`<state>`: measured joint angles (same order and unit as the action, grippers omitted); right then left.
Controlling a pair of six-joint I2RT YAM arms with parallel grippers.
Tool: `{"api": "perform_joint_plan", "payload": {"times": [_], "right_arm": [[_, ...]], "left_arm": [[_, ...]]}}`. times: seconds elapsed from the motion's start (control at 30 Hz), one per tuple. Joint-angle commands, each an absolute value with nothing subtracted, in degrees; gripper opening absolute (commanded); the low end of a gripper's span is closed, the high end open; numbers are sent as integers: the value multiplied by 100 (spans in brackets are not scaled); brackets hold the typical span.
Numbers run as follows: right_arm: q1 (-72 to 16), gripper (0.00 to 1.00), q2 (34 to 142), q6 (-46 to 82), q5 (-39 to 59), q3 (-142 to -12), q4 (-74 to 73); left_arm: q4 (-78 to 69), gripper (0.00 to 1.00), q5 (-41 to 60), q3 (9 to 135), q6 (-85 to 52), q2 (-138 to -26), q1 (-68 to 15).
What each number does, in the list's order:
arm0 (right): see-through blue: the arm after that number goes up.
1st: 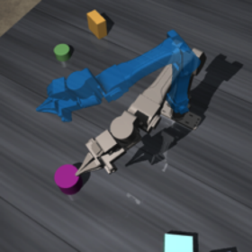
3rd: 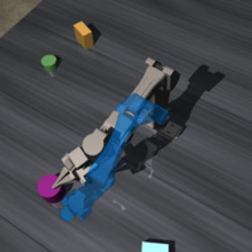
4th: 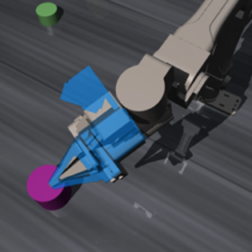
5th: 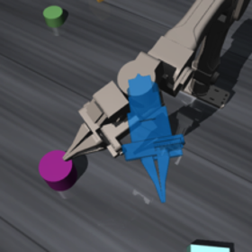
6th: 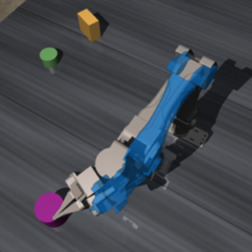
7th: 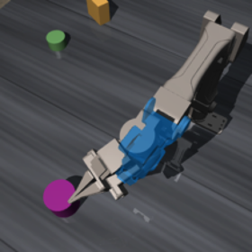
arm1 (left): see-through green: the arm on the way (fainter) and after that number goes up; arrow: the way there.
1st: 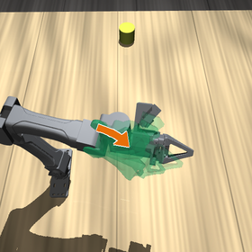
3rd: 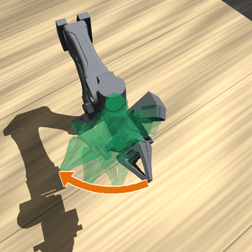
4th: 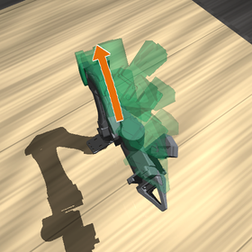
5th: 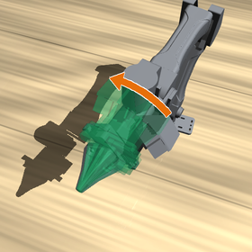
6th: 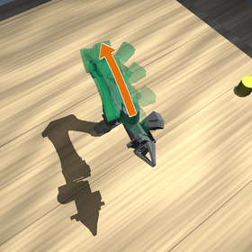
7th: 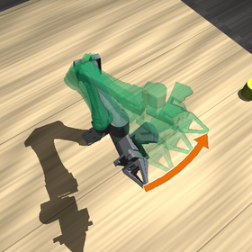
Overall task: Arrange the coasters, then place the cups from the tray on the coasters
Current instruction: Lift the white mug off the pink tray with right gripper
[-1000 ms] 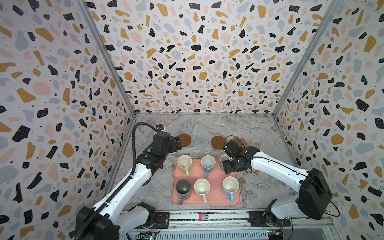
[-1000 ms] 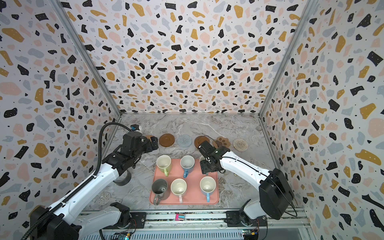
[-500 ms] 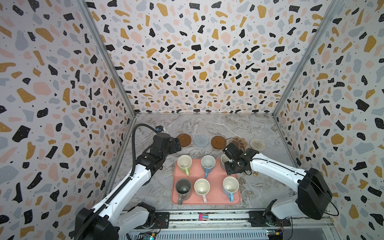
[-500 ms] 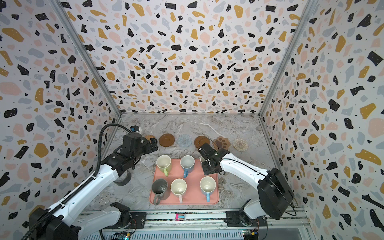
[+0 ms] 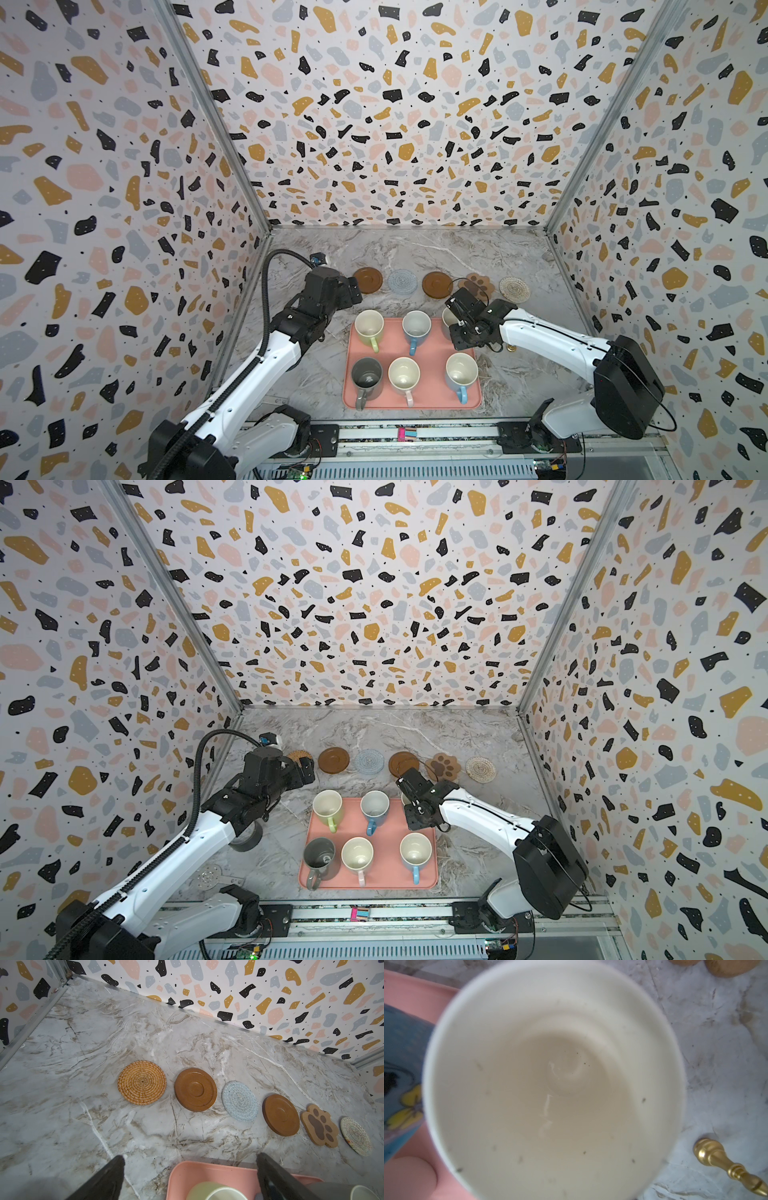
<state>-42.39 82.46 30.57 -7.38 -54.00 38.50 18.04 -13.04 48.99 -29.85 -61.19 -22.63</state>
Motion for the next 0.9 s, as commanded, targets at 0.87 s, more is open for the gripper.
{"api": "perform_joint_plan", "payload": {"times": [0.87], "right_arm": [[-4254, 12, 7911, 2770, -888, -5545, 3577]], "left_arm": [[1742, 100, -1406, 4748, -3031, -6049, -2288]]}}
